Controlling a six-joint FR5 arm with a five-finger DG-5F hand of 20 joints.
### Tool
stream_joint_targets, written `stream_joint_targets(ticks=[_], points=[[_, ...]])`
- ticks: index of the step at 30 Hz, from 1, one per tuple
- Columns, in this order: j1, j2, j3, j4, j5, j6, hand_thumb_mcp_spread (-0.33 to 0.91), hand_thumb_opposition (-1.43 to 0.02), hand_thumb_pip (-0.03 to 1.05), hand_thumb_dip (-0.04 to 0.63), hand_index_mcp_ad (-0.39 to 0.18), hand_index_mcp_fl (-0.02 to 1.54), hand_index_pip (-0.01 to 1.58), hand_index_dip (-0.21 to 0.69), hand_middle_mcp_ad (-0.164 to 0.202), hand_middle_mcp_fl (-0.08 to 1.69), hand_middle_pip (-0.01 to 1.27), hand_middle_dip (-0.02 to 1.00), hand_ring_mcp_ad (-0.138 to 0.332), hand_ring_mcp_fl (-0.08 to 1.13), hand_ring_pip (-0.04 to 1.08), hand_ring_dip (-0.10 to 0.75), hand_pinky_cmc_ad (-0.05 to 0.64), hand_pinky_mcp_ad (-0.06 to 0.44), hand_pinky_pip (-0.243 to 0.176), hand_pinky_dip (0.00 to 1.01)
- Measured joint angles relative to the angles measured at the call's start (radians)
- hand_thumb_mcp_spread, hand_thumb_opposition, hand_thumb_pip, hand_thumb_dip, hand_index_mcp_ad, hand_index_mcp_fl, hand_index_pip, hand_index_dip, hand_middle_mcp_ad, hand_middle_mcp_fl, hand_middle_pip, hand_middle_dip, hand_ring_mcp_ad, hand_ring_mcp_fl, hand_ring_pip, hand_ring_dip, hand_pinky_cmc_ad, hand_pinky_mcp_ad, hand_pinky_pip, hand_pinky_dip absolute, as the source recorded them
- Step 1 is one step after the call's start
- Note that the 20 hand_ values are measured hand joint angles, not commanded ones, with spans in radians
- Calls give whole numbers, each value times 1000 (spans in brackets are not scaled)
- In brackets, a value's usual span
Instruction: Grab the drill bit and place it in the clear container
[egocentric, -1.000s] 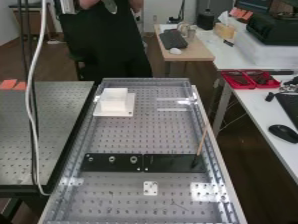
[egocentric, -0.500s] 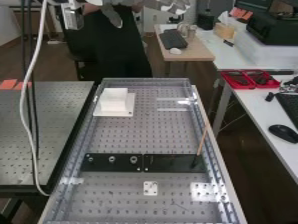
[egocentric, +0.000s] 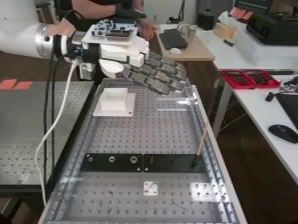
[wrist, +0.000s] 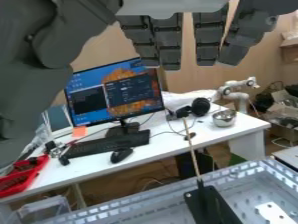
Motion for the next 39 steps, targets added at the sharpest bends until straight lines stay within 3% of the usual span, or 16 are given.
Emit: stream_joint_targets(ticks=[8, 16, 25, 34, 39], points=[[-19, -69, -34, 49, 37, 23, 248, -730, 290, 7, 117, 87, 105, 134, 178, 0, 161, 33, 260, 33, 93, 7, 288, 234, -145, 309], [-34, -111, -78, 196, 73, 56, 248, -730, 360, 3, 99, 87, 106, 138, 178, 0, 164, 44, 253, 10, 93, 7, 298, 232, -141, 325], [-56, -191, -47, 191, 109, 82, 278, -730, 398, 52, 63, 87, 106, 134, 173, 2, 164, 63, 262, 5, 93, 7, 314, 230, -145, 325], [-72, -244, -26, 212, 133, 125, 312, -740, 489, 120, 61, 138, 120, 138, 169, 5, 159, 63, 222, 2, 96, 7, 328, 230, -140, 323], [-74, -261, -21, 236, 142, 139, 311, -771, 539, 159, 54, 136, 311, 138, 155, 16, 161, 77, 220, 0, 93, 7, 328, 230, -140, 304]])
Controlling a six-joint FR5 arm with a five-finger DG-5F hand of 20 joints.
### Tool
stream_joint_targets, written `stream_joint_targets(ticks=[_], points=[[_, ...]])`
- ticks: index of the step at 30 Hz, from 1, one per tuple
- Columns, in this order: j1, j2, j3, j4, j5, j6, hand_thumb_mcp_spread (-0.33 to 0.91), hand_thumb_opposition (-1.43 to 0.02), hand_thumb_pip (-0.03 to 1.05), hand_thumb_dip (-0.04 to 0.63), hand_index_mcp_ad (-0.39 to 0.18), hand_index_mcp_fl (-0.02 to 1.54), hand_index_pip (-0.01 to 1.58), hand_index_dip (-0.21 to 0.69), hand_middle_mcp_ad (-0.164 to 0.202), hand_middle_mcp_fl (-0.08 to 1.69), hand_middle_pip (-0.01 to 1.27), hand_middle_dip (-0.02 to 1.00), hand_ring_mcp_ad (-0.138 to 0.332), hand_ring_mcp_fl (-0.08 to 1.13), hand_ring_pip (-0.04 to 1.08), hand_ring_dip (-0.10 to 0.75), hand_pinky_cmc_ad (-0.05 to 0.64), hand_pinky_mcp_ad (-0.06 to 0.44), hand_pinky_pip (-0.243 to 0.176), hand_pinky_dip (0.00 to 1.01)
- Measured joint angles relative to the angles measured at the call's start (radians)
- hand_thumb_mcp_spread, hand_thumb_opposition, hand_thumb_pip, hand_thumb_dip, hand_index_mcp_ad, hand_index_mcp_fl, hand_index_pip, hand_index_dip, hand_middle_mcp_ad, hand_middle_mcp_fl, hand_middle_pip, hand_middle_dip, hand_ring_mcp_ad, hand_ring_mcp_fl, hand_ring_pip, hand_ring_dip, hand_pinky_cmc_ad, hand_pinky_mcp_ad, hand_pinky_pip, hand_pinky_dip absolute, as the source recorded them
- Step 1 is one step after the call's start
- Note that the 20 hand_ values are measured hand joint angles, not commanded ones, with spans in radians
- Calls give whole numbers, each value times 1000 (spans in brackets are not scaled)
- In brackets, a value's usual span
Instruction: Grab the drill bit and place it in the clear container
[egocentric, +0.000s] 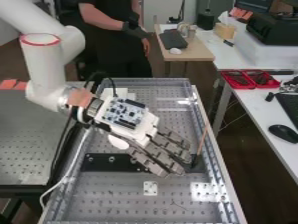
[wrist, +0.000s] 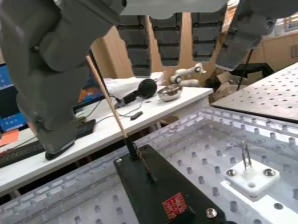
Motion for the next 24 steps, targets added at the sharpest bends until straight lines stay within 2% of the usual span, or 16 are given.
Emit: stream_joint_targets(ticks=[2, 4, 6, 12, 15, 18, 22, 24], points=[[0, -7, 3, 7, 2, 2, 314, -771, 548, 176, 54, 138, 443, 138, 155, 23, 161, 77, 213, 0, 93, 7, 344, 230, -143, 300], [0, -15, 7, 19, 5, 2, 328, -771, 557, 176, 54, 159, 564, 138, 138, 24, 157, 77, 192, 0, 96, 7, 342, 230, -140, 300], [0, -21, 11, 26, 7, 3, 328, -791, 562, 188, 54, 155, 639, 138, 131, 28, 157, 80, 195, 0, 93, 7, 342, 230, -140, 290], [-5, -47, 42, 21, 7, 19, 342, -820, 616, 208, 37, 157, 984, 133, 129, 51, 152, 93, 176, 0, 93, 7, 342, 241, -143, 269], [-9, -59, 58, 16, 5, 23, 356, -852, 616, 237, 19, 154, 1063, 136, 129, 49, 150, 96, 176, 0, 93, 3, 342, 244, -140, 239], [-14, -76, 78, 12, 4, 32, 360, -860, 616, 239, 9, 178, 1126, 136, 133, 49, 152, 108, 176, 0, 93, 7, 342, 244, -140, 223], [-17, -95, 97, 2, 4, 37, 391, -864, 620, 253, 10, 274, 1222, 131, 131, 99, 150, 108, 180, 0, 93, 7, 342, 241, -140, 204], [-17, -101, 100, -1, 5, 40, 382, -864, 620, 253, -3, 278, 1216, 131, 122, 98, 150, 108, 162, 2, 93, 7, 342, 244, -140, 194]])
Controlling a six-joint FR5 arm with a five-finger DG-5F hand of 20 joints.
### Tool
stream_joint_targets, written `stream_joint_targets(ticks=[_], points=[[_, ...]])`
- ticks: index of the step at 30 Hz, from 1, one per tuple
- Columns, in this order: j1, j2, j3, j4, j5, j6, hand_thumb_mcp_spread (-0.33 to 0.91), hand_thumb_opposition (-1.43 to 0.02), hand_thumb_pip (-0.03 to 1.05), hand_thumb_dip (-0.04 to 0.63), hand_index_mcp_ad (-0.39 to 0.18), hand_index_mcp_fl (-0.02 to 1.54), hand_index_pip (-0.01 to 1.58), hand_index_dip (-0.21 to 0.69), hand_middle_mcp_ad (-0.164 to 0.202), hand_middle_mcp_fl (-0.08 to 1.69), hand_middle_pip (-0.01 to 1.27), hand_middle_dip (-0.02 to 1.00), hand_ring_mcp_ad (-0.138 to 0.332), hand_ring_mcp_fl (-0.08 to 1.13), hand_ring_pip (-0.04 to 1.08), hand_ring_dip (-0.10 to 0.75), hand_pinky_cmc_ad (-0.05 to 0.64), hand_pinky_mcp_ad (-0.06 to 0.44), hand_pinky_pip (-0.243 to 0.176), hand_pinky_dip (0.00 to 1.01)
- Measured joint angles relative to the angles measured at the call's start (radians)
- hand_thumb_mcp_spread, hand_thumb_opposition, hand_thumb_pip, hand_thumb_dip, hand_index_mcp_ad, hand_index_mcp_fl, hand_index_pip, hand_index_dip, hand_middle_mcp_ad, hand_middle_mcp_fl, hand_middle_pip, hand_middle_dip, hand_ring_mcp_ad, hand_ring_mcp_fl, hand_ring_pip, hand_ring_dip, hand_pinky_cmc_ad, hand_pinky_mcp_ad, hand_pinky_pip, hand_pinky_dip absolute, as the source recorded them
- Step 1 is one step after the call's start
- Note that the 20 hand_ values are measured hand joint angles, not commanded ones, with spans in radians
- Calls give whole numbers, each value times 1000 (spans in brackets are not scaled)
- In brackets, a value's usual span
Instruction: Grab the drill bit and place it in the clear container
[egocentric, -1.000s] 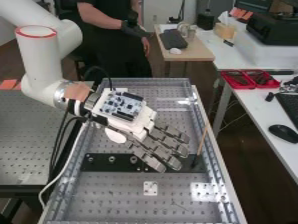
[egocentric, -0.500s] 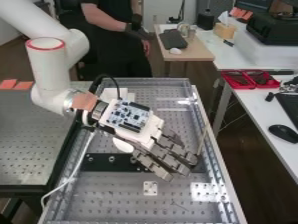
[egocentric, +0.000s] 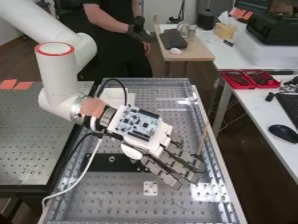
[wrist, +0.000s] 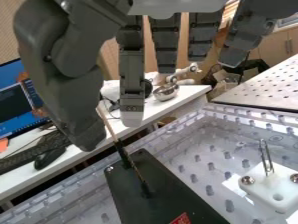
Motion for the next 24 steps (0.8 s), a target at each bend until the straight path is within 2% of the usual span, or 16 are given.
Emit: stream_joint_targets(ticks=[5, 18, 19, 24], points=[[0, -9, 1, 5, 1, 7, 405, -895, 616, 255, -38, 321, 1230, 129, 115, 96, 150, 108, 161, 2, 96, 7, 342, 241, -138, 178], [0, -29, 15, 13, 5, 25, 417, -895, 599, 269, -38, 304, 1201, 126, 115, 108, 148, 112, 164, 0, 93, 7, 346, 243, -138, 176], [0, -31, 16, 15, 6, 24, 417, -895, 599, 269, -38, 304, 1201, 124, 115, 110, 147, 112, 164, 0, 93, 7, 346, 243, -122, 180], [1, -43, 26, 21, 13, 21, 435, -894, 597, 269, -45, 339, 1211, 117, 113, 117, 152, 126, 164, 0, 96, 7, 342, 239, -122, 180]])
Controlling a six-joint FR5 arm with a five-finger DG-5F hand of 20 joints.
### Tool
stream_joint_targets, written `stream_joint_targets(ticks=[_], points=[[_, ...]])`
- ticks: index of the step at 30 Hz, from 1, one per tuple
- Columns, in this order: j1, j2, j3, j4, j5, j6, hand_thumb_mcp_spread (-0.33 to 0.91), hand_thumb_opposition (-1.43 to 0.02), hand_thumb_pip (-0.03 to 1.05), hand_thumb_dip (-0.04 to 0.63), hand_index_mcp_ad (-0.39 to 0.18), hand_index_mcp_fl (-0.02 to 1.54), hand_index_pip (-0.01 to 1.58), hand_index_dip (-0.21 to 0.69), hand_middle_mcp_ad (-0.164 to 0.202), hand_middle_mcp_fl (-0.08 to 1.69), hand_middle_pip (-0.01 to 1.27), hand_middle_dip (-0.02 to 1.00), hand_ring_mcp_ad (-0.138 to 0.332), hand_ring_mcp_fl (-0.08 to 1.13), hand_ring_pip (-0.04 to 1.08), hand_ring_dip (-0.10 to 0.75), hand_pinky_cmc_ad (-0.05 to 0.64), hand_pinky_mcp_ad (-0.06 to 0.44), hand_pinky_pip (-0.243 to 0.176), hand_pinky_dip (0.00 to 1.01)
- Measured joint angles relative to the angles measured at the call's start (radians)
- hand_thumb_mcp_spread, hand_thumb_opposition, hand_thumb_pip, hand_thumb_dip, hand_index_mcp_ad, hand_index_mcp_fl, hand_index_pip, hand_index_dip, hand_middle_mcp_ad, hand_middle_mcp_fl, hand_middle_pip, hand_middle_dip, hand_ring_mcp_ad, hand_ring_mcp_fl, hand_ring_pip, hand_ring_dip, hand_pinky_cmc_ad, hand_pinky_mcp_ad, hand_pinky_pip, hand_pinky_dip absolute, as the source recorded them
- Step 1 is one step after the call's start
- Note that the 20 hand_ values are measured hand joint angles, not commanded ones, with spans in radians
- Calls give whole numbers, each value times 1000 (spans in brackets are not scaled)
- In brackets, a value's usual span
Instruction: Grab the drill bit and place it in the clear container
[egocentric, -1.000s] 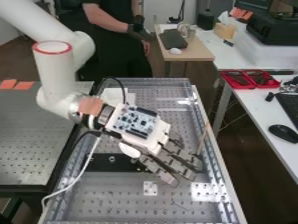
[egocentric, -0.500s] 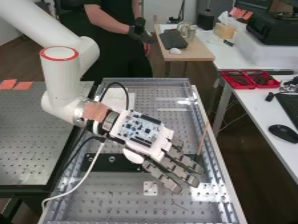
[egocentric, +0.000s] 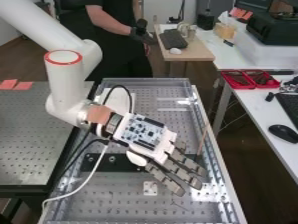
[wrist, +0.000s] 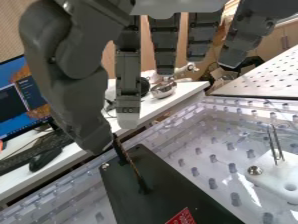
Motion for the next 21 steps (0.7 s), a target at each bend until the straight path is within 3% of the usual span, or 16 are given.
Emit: stream_joint_targets(ticks=[3, 21], points=[[0, -8, 9, -4, 3, 0, 435, -894, 592, 269, -44, 342, 1216, 119, 98, 131, 147, 122, 164, 0, 96, 7, 342, 227, -122, 180], [3, -34, 31, -17, 4, -4, 480, -887, 527, 269, -70, 323, 1278, 127, 91, 131, 147, 134, 166, 2, 94, 7, 330, 197, -106, 180]])
